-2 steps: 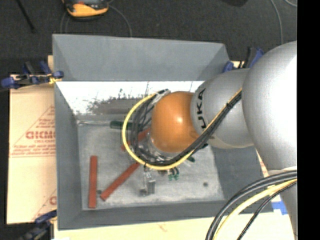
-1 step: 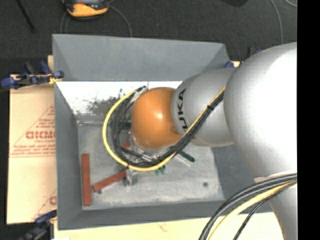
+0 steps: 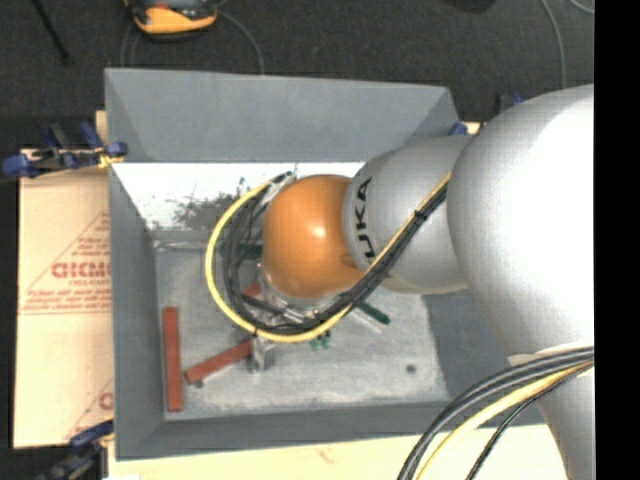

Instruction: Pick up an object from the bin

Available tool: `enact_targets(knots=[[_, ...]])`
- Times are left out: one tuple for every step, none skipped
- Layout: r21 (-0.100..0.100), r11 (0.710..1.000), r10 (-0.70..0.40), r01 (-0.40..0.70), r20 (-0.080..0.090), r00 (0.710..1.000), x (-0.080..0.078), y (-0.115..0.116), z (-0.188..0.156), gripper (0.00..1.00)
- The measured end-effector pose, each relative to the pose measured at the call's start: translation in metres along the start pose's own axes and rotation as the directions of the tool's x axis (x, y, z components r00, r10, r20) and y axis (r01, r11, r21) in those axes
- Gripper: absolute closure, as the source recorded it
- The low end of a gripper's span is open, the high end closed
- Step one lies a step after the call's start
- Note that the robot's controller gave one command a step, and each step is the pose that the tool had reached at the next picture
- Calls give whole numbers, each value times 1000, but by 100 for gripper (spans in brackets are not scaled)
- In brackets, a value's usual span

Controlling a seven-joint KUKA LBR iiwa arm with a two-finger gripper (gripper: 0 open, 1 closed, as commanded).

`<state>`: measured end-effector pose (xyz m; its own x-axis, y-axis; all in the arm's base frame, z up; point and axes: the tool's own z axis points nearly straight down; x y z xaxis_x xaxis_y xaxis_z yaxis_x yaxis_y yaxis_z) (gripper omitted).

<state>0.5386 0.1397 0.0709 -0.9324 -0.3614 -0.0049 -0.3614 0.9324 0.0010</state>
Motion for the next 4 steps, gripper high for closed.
enact_targets(knots=[[2, 1000, -23, 23, 0, 1000, -11, -27, -143, 100], [0, 1000, -21, 21, -1, 1000, -11, -27, -143, 0], [0, 1000, -20, 20, -1, 1000, -11, -27, -143, 0], [2, 999, 34, -34, 5, 999, -1, -14, -93, 0]])
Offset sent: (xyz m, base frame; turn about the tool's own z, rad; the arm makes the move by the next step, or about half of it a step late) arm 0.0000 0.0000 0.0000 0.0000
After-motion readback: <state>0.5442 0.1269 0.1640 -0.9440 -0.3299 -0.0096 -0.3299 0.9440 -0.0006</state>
